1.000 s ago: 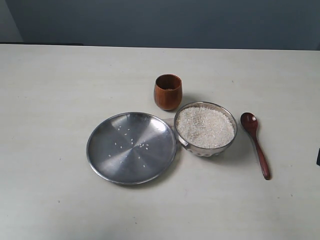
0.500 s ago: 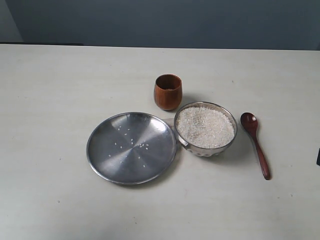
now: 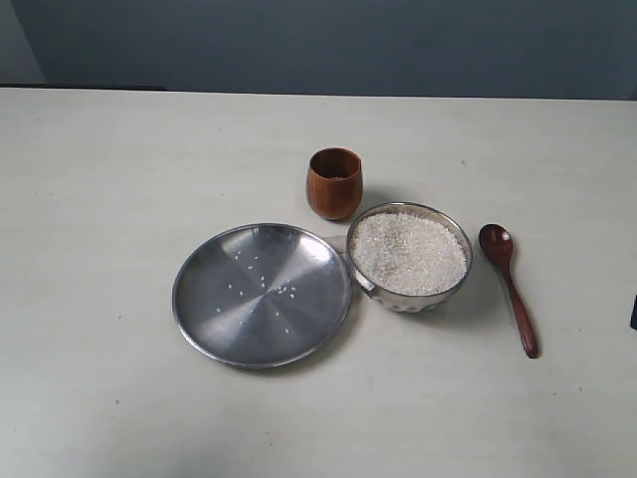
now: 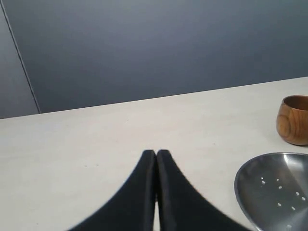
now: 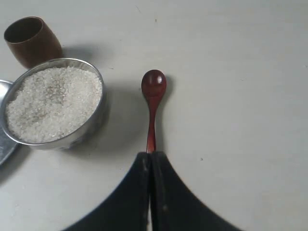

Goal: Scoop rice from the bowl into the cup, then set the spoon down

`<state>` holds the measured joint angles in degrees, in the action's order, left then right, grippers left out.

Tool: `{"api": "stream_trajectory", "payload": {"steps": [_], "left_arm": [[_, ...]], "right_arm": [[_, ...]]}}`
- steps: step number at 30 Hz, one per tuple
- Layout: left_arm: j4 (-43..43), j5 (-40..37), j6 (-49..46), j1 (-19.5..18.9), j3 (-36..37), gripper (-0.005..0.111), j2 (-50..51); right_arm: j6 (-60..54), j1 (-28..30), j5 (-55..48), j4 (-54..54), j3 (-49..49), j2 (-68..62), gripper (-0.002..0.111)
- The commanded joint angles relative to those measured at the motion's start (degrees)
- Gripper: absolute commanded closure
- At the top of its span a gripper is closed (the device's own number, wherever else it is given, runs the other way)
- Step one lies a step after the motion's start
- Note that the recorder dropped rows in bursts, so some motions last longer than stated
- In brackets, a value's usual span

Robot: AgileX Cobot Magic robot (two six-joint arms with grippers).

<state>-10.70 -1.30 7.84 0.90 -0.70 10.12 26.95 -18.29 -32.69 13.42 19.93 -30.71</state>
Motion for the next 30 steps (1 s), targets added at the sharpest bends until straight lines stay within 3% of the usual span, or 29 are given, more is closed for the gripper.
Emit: {"api": "stream_trajectory", "payload": {"steps": [1, 12, 21, 30], "left_arm": [[0.8, -0.3, -0.5, 0.4, -0.3, 0.106, -0.4], [1.6, -0.4, -0.7, 0.4, -0.3, 0.106, -0.4], [10.7, -3.2, -11.5, 0.4, -0.3, 0.106, -0.4], [9.7, -14.1, -11.5, 0.4, -0.3, 0.106, -0.4]], "right_arm": [[0.0, 0.3, 0.1, 0.1, -0.3, 0.4, 0.108], [0.0, 0.3, 0.1, 0.1, -0.3, 0.4, 0.108], [0.0, 0.3, 0.0, 0.1, -0.3, 0.4, 0.108], [0.0, 0.3, 0.0, 0.1, -0.3, 0.4, 0.108]]}}
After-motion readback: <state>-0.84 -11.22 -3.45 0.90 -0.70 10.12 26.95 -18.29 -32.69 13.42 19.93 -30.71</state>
